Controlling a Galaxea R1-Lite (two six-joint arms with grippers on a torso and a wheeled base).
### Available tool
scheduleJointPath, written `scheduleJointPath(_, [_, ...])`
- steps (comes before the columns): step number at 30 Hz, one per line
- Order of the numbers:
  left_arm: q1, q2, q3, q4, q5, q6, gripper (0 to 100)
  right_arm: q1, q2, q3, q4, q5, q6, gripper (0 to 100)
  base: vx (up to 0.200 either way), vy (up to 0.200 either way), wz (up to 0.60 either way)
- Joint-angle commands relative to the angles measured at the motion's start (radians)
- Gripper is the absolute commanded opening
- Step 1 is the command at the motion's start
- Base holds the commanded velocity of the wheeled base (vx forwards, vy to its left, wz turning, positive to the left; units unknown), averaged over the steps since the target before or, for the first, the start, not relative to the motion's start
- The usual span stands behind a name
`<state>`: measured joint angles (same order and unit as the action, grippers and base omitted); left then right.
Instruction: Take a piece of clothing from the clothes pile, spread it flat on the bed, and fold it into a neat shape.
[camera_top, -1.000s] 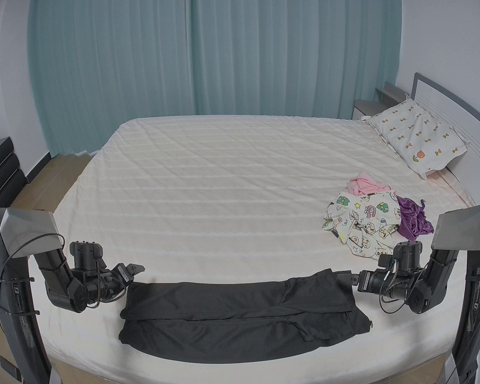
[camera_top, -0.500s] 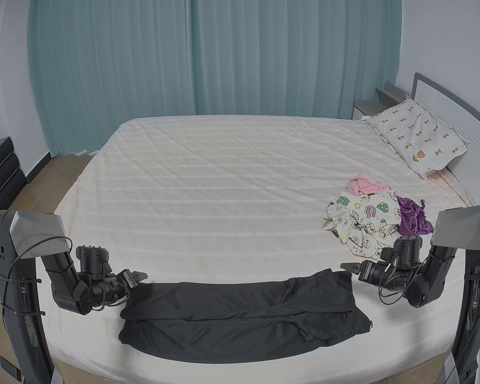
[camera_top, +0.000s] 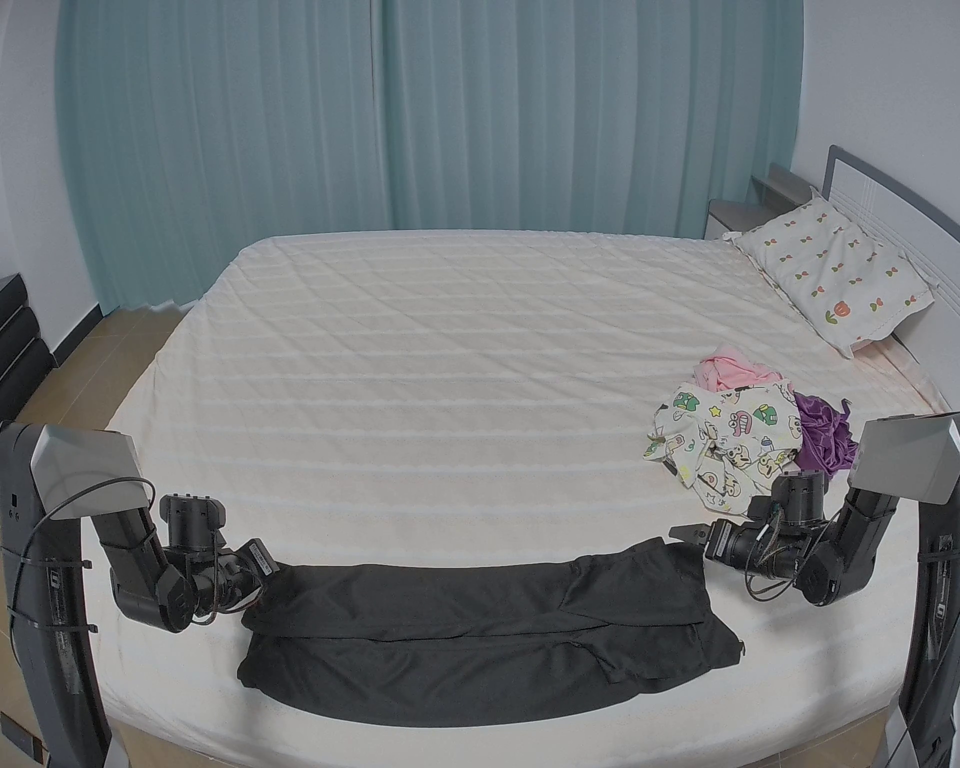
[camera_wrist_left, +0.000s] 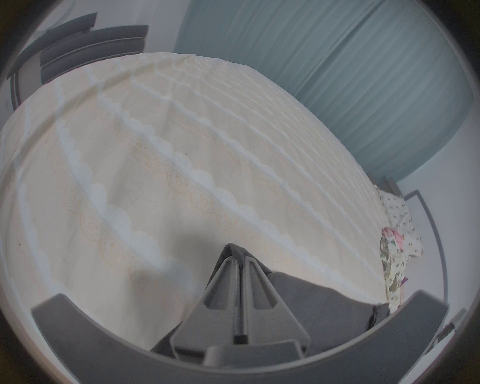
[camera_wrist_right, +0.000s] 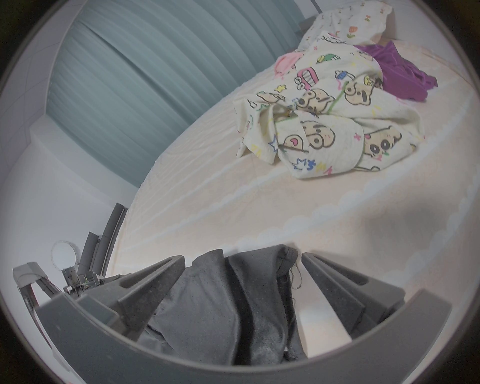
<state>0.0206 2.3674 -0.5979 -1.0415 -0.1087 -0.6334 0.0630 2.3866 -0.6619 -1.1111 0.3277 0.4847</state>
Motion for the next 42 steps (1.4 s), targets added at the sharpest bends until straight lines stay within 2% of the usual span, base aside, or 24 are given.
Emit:
scheduleJointPath(1, [0.002, -0.001, -0.002, -0.017, 0.001, -0.037, 0, 0.003, 0.016, -0.051, 0.033, -0.001, 0.025, 100, 0.0, 0.0, 0.0])
scheduleJointPath(8, [0.004, -0.001, -0.007, -0.018, 0.001, -0.049, 0, 0.032, 0.066, -0.12, 0.077, -0.016, 0.031, 100, 0.0, 0.0, 0.0])
scheduleJointPath(9, [0.004, -0.001, -0.007, -0.018, 0.001, -0.051, 0, 0.034, 0.072, -0.128, 0.082, -0.021, 0.029, 0, 0.0, 0.0, 0.0])
scheduleJointPath(19, [0.007, -0.001, -0.007, -0.018, 0.003, -0.055, 0, 0.026, 0.071, -0.133, 0.083, -0.032, 0.032, 0, 0.0, 0.0, 0.0])
scheduleJointPath(21, [0.013, 0.001, -0.008, -0.02, 0.024, -0.057, 0, 0.023, 0.068, -0.133, 0.08, -0.041, 0.038, 0, 0.0, 0.0, 0.0])
scheduleJointPath(25, [0.021, 0.004, -0.013, -0.02, 0.046, -0.058, 0, 0.009, 0.063, -0.136, 0.048, -0.042, 0.069, 0, 0.0, 0.0, 0.0])
scheduleJointPath(37, [0.032, 0.009, -0.026, -0.02, 0.046, -0.06, 0, -0.015, 0.068, -0.156, -0.018, -0.045, 0.124, 0, 0.0, 0.0, 0.0])
scheduleJointPath(42, [0.035, 0.007, -0.046, -0.02, 0.052, -0.106, 0, -0.025, 0.074, -0.171, -0.018, -0.058, 0.126, 0, 0.0, 0.0, 0.0])
